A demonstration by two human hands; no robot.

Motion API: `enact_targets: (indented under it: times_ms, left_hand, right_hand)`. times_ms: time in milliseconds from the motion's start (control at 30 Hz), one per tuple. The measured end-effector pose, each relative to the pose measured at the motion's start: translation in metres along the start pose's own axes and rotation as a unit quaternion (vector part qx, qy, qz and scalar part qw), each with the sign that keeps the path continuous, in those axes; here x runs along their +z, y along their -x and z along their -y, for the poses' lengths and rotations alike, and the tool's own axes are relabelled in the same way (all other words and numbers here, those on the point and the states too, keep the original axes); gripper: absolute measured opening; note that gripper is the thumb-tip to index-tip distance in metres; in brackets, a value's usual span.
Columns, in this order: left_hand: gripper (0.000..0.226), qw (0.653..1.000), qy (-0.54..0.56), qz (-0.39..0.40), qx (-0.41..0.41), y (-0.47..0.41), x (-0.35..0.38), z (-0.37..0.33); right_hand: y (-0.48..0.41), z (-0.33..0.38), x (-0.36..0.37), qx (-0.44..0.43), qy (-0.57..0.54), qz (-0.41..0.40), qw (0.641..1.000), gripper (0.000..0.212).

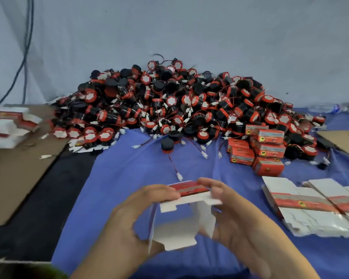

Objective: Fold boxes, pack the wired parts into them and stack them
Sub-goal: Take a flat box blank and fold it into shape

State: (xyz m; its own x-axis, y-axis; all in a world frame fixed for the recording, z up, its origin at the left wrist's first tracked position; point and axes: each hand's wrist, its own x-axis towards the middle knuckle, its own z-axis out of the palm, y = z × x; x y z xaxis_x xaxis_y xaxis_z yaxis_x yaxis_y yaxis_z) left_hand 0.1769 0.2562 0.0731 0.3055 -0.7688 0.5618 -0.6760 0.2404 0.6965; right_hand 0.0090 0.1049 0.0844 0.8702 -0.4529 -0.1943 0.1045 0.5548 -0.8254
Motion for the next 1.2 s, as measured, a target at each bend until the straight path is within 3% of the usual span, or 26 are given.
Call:
enact_targets:
  times_ms: [133,367,533,667,733,767,933,1033,1133,1200]
  left_hand:
    - [0.060,1.000,0.002,-0.006,-0.017,0.004,-0.009,-0.001]
    - [0.087,0.997,0.017,0.016,-0.077,0.019,-0.009,-0.006]
    - [0.091,0.981,0.149,0.040,-0.121,0.033,-0.007,-0.004]
    - [0.067,0.960,0.253,0.006,-0.122,0.036,-0.001,0.002]
    - [0.073,0.959,0.258,0.005,-0.121,0.038,0.000,0.002]
    - [0.060,0.962,0.240,0.001,-0.130,0.038,0.000,0.001]
    - [0.044,0.953,0.213,-0.079,-0.200,0.037,0.010,-0.005]
    - [0.031,0.947,0.219,-0.113,-0.205,0.038,0.019,-0.007]
    - [0.028,0.936,0.231,-0.132,-0.230,0.037,0.020,-0.011]
    - [0.027,0.941,0.211,-0.136,-0.226,0.037,0.020,-0.012]
  right_hand:
    - [0.001,-0.005,0.005,0.023,0.070,0.051,0.996,0.045]
    - [0.004,-0.010,0.018,0.016,0.261,-0.017,0.965,0.031]
    - [0.009,-0.011,0.022,0.011,0.336,-0.044,0.941,0.030]
    - [0.012,-0.011,0.023,0.012,0.340,-0.055,0.939,0.026]
    - [0.014,-0.009,0.021,0.021,0.336,-0.049,0.940,0.025]
    - [0.015,-0.008,0.022,0.027,0.333,-0.044,0.942,0.025]
    - [0.015,-0.019,0.029,-0.007,0.365,-0.069,0.928,0.024]
    - [0.018,-0.024,0.029,-0.010,0.302,-0.050,0.952,0.019]
    - [0.027,-0.024,0.021,0.010,0.168,0.013,0.986,0.040]
    - [0.031,-0.025,0.016,0.000,0.141,0.047,0.989,0.045]
